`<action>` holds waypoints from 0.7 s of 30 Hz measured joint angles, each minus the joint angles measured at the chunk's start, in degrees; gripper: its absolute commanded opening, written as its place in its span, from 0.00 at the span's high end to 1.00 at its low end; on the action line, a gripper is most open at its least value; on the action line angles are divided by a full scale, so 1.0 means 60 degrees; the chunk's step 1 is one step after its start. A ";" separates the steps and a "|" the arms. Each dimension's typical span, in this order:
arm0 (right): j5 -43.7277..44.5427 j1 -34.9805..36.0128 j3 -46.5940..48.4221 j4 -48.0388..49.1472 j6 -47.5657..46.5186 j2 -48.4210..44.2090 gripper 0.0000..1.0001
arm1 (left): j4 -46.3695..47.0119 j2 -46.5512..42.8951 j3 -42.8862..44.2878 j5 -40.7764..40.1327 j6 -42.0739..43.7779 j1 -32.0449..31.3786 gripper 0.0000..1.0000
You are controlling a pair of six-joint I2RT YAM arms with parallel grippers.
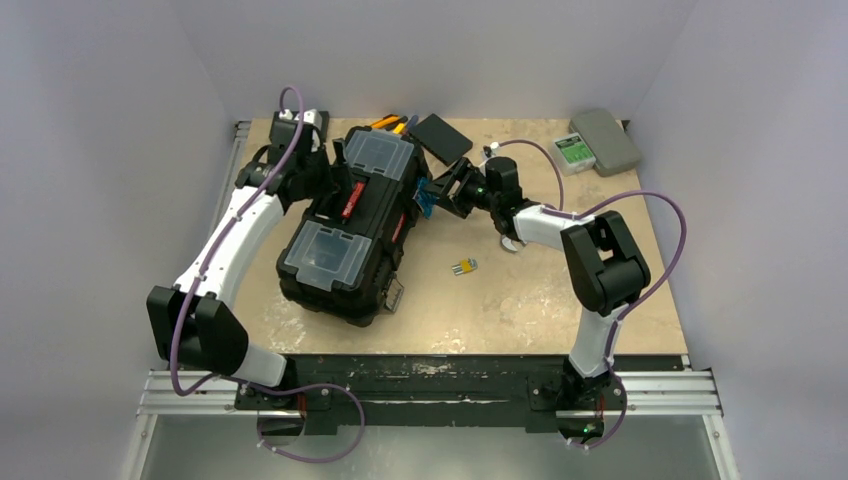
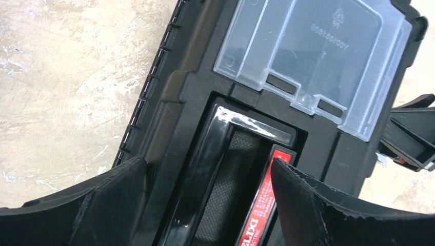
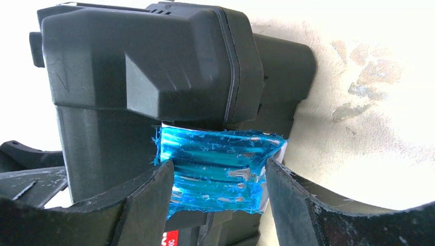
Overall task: Pack the tool kit
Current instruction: Close the toolbox at the center of the board.
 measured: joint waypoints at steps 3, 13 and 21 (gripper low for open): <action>-0.0018 0.0004 0.0000 0.0004 0.0007 0.0000 0.35 | -0.0379 0.0025 0.0426 0.0098 -0.0004 -0.0007 0.10; -0.0025 0.0004 0.0000 0.0000 0.0026 0.0000 0.34 | -0.1847 0.0390 0.3676 0.0623 0.0160 -0.0044 0.07; -0.0047 0.0004 0.0004 -0.0004 0.0026 0.0000 0.31 | -0.2310 0.1246 0.4747 0.1078 0.0189 0.0878 0.08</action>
